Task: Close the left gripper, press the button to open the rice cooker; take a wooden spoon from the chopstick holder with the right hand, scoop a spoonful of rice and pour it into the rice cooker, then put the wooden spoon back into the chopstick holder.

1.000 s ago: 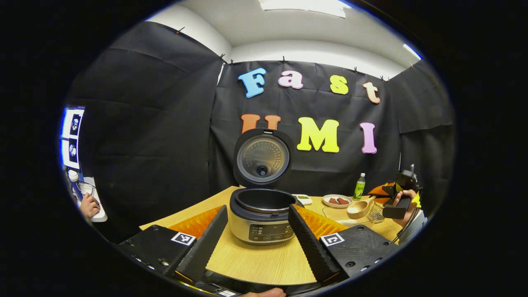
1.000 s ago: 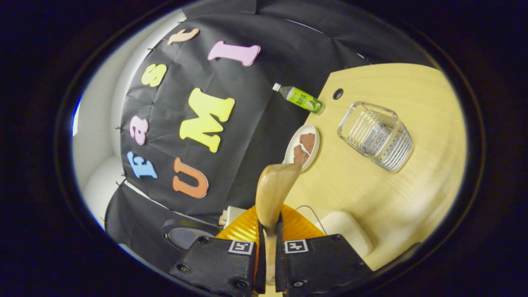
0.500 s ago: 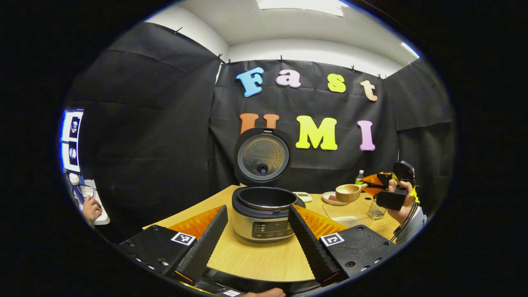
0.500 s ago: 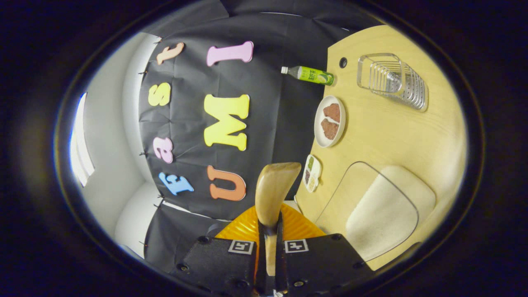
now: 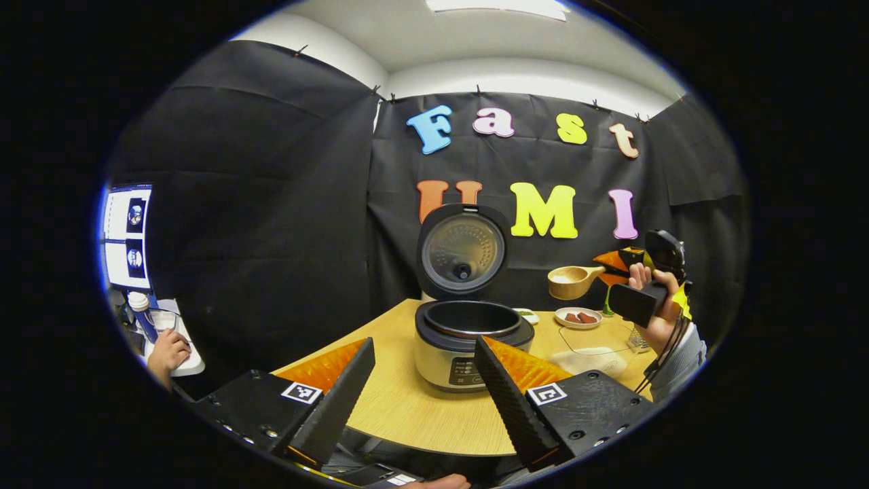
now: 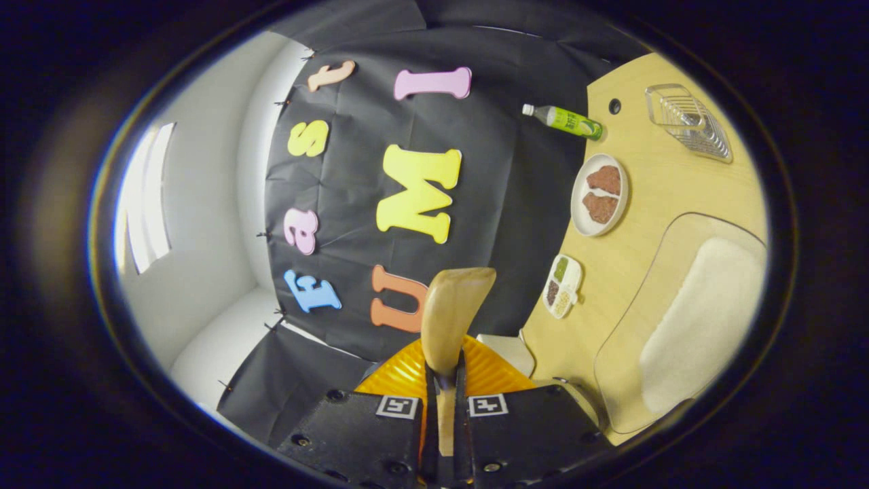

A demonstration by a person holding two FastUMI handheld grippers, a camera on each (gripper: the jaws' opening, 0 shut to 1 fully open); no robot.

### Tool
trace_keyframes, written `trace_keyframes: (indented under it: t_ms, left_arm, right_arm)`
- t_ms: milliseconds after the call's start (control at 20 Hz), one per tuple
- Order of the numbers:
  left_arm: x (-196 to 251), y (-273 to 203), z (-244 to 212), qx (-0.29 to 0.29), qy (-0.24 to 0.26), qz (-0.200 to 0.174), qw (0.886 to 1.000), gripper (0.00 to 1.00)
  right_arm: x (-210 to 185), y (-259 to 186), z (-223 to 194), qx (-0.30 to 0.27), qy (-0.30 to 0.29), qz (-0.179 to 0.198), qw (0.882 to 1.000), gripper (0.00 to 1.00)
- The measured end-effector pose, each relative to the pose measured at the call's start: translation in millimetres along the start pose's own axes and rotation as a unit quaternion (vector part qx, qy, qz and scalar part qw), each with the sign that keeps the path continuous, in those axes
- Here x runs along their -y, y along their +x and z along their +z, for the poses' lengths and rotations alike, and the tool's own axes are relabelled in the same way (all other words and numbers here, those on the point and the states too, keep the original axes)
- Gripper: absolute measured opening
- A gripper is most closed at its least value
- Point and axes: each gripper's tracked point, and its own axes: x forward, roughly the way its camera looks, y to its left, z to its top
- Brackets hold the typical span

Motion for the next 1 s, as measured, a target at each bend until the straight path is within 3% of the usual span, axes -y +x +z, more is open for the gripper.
trace_keyframes:
  t_ms: [350,600,900,950,1000]
  left_arm:
    - [-2.8,-0.9,-2.5,-0.012,0.000,0.003,1.000,0.95]
    - [5.0,-4.9,-3.9,-0.013,0.012,-0.009,1.000,0.95]
    - [-3.7,-13.2,-12.9,-0.026,0.018,-0.006,0.999,0.95]
    - [-6.9,-13.7,-13.2,-0.024,0.020,-0.004,0.999,0.95]
    - [-9.0,-16.2,-12.1,-0.022,0.020,-0.002,1.000,0.95]
  right_arm:
    - [-10.6,38.6,-46.9,-0.003,-0.109,-0.013,0.994,0.14]
    - [-29.3,52.4,-77.2,-0.013,-0.208,0.000,0.978,0.14]
    - [-33.5,60.3,-102.6,-0.015,-0.317,-0.002,0.948,0.17]
    - [-34.5,62.1,-105.1,-0.014,-0.330,0.000,0.944,0.09]
    - [-36.7,62.3,-108.3,-0.012,-0.343,0.002,0.939,0.17]
